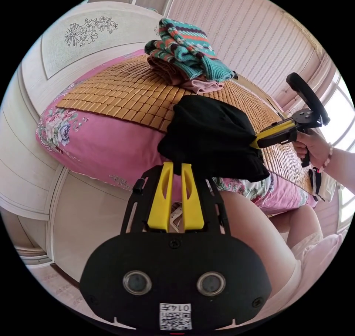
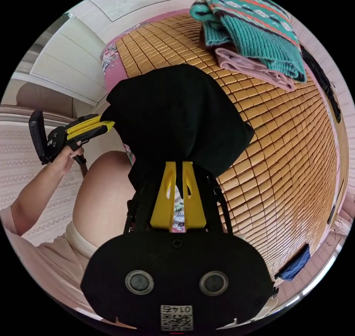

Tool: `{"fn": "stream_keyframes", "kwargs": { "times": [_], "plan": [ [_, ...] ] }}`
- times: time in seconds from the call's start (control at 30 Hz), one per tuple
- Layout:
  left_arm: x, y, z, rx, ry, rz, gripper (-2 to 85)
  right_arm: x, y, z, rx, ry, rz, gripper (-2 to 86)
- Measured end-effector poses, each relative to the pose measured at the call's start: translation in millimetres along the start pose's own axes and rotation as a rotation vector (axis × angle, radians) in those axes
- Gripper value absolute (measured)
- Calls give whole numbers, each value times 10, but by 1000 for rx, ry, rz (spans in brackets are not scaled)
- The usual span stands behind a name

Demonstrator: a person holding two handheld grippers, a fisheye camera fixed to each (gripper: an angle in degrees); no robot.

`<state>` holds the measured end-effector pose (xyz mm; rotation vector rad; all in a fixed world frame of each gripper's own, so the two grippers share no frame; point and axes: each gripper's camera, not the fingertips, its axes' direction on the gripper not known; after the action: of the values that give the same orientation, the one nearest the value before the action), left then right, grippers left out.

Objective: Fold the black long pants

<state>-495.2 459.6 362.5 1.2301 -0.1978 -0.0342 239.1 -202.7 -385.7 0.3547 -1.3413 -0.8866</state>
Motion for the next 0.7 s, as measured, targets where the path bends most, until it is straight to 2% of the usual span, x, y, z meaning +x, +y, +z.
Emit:
{"fn": "stream_keyframes", "kwargs": {
  "times": [0.13,0.37,0.47,0.6,0.7],
  "plan": [
    [147,-65,-448,112,27,-5,31,57,544,-547,159,39,-27,18],
    [705,-476,-1601,378,76,116,28,586,1940,-1771,466,133,177,11],
    [1071,-720,-2050,478,78,192,26,751,2643,-2157,549,196,273,9],
    [1583,-916,-2641,625,172,270,25,808,3491,-2529,653,288,336,8],
    [2036,-896,-2900,653,219,350,25,716,4092,-2772,716,351,340,10]
  ]
}}
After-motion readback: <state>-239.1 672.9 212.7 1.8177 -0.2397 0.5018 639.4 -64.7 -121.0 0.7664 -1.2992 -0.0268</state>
